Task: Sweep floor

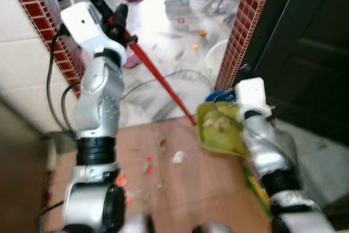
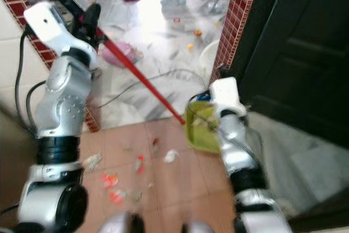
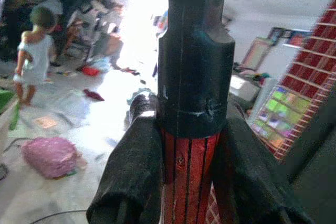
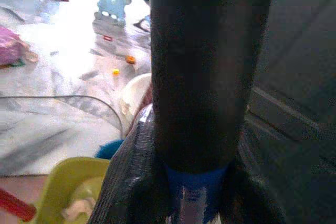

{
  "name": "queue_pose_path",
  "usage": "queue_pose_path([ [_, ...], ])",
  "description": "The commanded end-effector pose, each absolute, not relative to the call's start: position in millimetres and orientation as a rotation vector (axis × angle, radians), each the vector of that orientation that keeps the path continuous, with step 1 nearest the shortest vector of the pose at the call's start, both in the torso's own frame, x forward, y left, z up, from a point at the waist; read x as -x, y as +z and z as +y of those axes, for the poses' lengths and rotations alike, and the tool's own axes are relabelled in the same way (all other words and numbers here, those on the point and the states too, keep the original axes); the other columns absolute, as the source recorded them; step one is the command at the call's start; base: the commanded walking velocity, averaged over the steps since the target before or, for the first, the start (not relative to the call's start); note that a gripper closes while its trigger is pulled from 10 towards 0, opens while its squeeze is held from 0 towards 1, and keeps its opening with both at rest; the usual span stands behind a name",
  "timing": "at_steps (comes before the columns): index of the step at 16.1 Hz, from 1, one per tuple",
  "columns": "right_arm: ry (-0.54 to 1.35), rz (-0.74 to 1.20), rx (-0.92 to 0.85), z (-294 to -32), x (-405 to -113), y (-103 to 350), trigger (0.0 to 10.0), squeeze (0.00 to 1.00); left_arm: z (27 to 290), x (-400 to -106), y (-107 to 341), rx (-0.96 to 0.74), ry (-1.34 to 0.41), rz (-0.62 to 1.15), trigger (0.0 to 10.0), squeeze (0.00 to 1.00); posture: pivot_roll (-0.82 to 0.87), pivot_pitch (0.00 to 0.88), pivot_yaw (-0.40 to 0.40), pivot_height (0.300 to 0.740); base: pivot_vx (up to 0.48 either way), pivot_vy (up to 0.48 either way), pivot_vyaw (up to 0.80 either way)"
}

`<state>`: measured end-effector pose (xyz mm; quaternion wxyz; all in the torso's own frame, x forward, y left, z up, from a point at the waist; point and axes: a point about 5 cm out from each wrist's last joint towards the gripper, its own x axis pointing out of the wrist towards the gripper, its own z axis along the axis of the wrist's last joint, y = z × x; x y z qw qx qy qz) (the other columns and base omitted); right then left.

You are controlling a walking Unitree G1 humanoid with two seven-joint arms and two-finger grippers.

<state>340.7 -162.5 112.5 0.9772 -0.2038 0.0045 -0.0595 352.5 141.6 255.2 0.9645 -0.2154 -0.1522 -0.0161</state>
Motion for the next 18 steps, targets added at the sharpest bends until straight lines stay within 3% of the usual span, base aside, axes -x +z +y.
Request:
queue_pose_path([
  [1, -0.14, -0.027, 0.414, -167.1, -343.0, 121.2, 10.0, 0.0, 139.6, -350.2, 273.4, 0.427, -0.035, -0.385, 10.0, 0.0, -0.04, 0.043, 0.022, 0.74, 0.48, 0.0, 0.0],
  [18, -0.121, -0.032, 0.418, -161.8, -341.9, 119.5, 10.0, 0.0, 123.7, -355.0, 286.9, 0.281, 0.014, -0.476, 10.0, 0.0, -0.04, 0.049, 0.021, 0.74, 0.471, 0.0, 0.0],
])
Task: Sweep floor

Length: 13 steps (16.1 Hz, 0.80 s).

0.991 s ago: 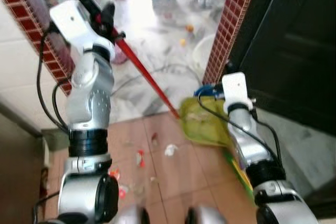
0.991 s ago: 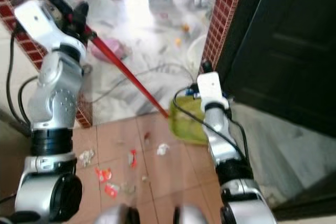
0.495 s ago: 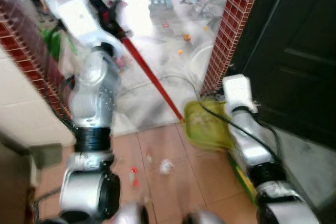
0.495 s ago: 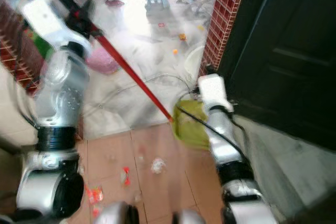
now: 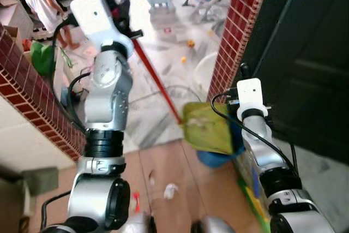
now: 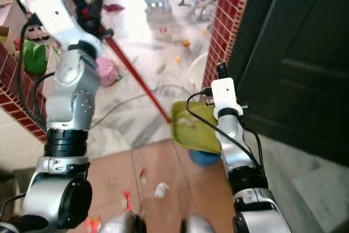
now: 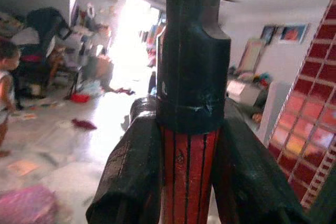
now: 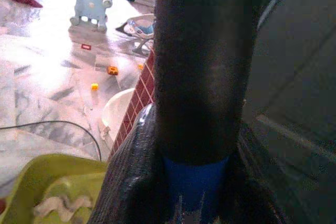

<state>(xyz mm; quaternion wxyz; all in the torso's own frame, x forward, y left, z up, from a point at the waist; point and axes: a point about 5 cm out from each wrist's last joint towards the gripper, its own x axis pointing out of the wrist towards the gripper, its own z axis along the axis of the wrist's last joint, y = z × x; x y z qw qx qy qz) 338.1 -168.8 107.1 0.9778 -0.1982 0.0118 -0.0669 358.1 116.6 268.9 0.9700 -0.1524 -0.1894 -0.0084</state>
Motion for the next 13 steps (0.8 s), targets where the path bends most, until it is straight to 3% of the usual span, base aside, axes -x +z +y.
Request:
queue_pose_path([
  [1, -0.122, -0.032, 0.417, -161.6, -341.8, 119.4, 10.0, 0.0, 118.7, -353.6, 285.4, 0.241, -0.005, -0.49, 10.0, 0.0, -0.04, 0.05, 0.022, 0.74, 0.0, 0.0, 0.0],
  [5, -0.123, -0.032, 0.414, -161.3, -341.6, 119.4, 10.0, 0.0, 99.8, -348.1, 280.3, 0.156, -0.082, -0.527, 10.0, 0.0, -0.04, 0.052, 0.024, 0.74, 0.0, 0.0, 0.0],
  [7, -0.123, -0.033, 0.413, -161.2, -341.6, 119.6, 10.0, 0.0, 78.3, -339.8, 280.6, 0.091, -0.188, -0.597, 10.0, 0.0, -0.04, 0.052, 0.024, 0.74, 0.0, 0.0, 0.0],
  [13, -0.13, -0.036, 0.409, -160.2, -341.2, 120.2, 10.0, 0.0, 50.8, -335.8, 276.3, 0.082, -0.262, -0.632, 10.0, 0.0, -0.05, 0.05, 0.033, 0.74, 0.0, 0.0, 0.0],
])
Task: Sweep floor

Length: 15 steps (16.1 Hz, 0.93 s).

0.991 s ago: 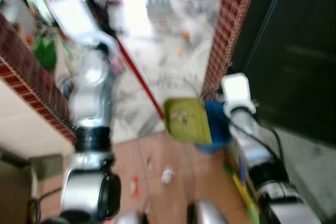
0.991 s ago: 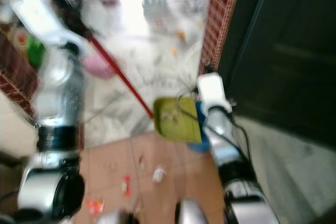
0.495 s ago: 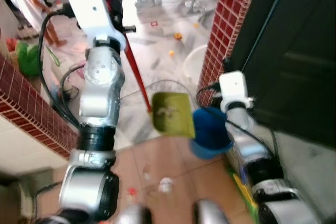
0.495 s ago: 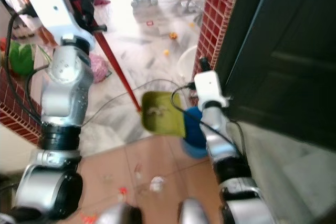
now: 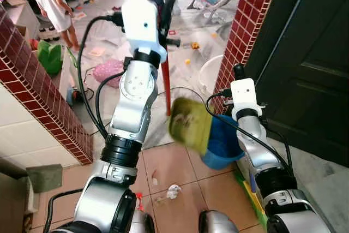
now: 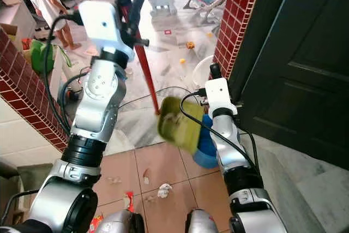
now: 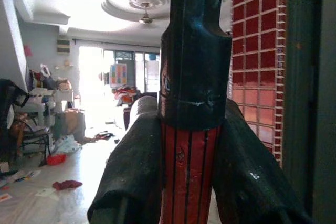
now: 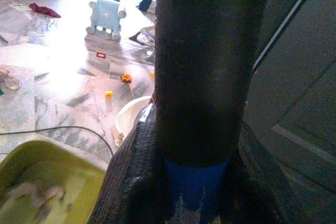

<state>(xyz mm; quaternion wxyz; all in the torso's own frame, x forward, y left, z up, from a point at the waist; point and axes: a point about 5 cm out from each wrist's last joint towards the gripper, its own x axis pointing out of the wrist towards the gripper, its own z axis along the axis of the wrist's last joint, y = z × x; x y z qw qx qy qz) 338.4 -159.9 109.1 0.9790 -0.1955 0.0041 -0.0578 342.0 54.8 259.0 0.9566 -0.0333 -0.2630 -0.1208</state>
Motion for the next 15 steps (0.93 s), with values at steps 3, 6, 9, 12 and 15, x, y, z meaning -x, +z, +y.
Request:
queue_pose_path([
  [3, -0.135, -0.04, 0.406, -159.5, -340.7, 120.2, 10.0, 0.0, 26.9, -329.4, 270.6, 0.085, -0.365, -0.634, 10.0, 0.0, -0.05, 0.048, 0.041, 0.74, 0.0, 0.0, 0.0],
  [6, -0.139, -0.042, 0.404, -159.9, -340.1, 120.4, 10.0, 0.0, 10.3, -324.3, 267.2, 0.081, -0.437, -0.624, 10.0, 0.0, -0.05, 0.046, 0.044, 0.74, 0.0, 0.0, 0.0],
  [9, -0.14, -0.042, 0.406, -160.3, -339.9, 120.3, 10.0, 0.0, 10.4, -324.8, 271.4, 0.069, -0.405, -0.655, 10.0, 0.0, -0.06, 0.045, 0.044, 0.74, 0.0, 0.0, 0.0],
  [12, -0.137, -0.042, 0.408, -159.8, -340.0, 120.1, 10.0, 0.0, 18.6, -333.4, 280.1, 0.062, -0.335, -0.678, 10.0, 0.0, -0.05, 0.044, 0.037, 0.74, 0.0, 0.0, 0.0],
  [15, -0.134, -0.044, 0.409, -159.5, -340.3, 120.8, 10.0, 0.0, 28.7, -342.5, 287.6, 0.067, -0.25, -0.684, 10.0, 0.0, -0.06, 0.043, 0.034, 0.74, 0.0, 0.0, 0.0],
])
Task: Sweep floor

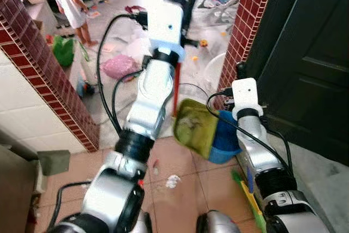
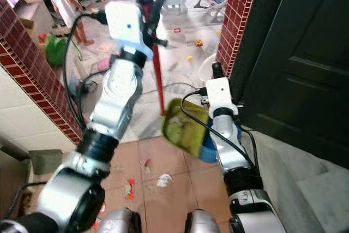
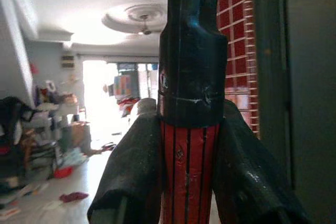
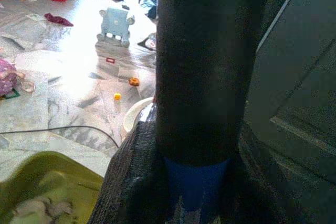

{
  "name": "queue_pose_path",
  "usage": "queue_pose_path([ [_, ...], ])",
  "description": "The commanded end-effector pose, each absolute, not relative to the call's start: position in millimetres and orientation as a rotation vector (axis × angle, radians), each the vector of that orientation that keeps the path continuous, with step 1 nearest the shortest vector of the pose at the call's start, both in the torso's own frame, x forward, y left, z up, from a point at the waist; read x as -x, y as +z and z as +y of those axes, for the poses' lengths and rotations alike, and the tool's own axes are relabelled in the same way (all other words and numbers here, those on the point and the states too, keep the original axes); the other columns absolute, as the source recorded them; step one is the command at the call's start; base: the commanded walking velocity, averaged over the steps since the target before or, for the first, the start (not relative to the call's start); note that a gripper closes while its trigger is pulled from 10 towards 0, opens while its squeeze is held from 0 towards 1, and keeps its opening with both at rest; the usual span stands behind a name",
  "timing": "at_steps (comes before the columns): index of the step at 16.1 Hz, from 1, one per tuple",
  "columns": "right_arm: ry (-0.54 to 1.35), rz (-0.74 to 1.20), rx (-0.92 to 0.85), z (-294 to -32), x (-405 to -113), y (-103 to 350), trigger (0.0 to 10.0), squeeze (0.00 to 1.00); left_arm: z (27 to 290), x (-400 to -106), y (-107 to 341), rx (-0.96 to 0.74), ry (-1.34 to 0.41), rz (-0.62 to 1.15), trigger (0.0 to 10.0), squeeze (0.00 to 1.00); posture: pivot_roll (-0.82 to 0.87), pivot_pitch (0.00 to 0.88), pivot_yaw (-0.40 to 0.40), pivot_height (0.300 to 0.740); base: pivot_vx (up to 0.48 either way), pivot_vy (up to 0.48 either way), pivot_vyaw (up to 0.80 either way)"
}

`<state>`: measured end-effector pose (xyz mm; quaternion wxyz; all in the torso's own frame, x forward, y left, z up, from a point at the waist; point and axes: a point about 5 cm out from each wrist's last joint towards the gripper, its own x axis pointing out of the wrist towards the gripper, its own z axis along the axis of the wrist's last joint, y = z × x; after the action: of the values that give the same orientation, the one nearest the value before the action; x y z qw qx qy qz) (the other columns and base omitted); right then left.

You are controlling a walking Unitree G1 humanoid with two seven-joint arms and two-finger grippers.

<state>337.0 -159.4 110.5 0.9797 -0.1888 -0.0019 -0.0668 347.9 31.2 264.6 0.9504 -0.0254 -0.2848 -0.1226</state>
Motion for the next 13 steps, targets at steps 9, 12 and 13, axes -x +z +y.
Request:
queue_pose_path([
  [9, -0.129, -0.045, 0.417, -158.7, -338.8, 120.3, 10.0, 0.0, 46.8, -360.0, 316.5, 0.137, -0.068, -0.727, 10.0, 0.0, -0.07, 0.049, 0.031, 0.74, 0.0, 0.0, 0.0],
  [12, -0.133, -0.061, 0.418, -157.5, -336.8, 121.6, 10.0, 0.0, 29.2, -360.5, 320.3, 0.143, -0.059, -0.731, 10.0, 0.0, -0.08, 0.051, 0.037, 0.74, 0.0, 0.0, 0.0],
  [13, -0.133, -0.063, 0.417, -157.3, -336.5, 121.8, 10.0, 0.0, 25.0, -359.4, 319.2, 0.139, -0.072, -0.731, 10.0, 0.0, -0.08, 0.051, 0.037, 0.74, 0.0, 0.0, 0.0],
])
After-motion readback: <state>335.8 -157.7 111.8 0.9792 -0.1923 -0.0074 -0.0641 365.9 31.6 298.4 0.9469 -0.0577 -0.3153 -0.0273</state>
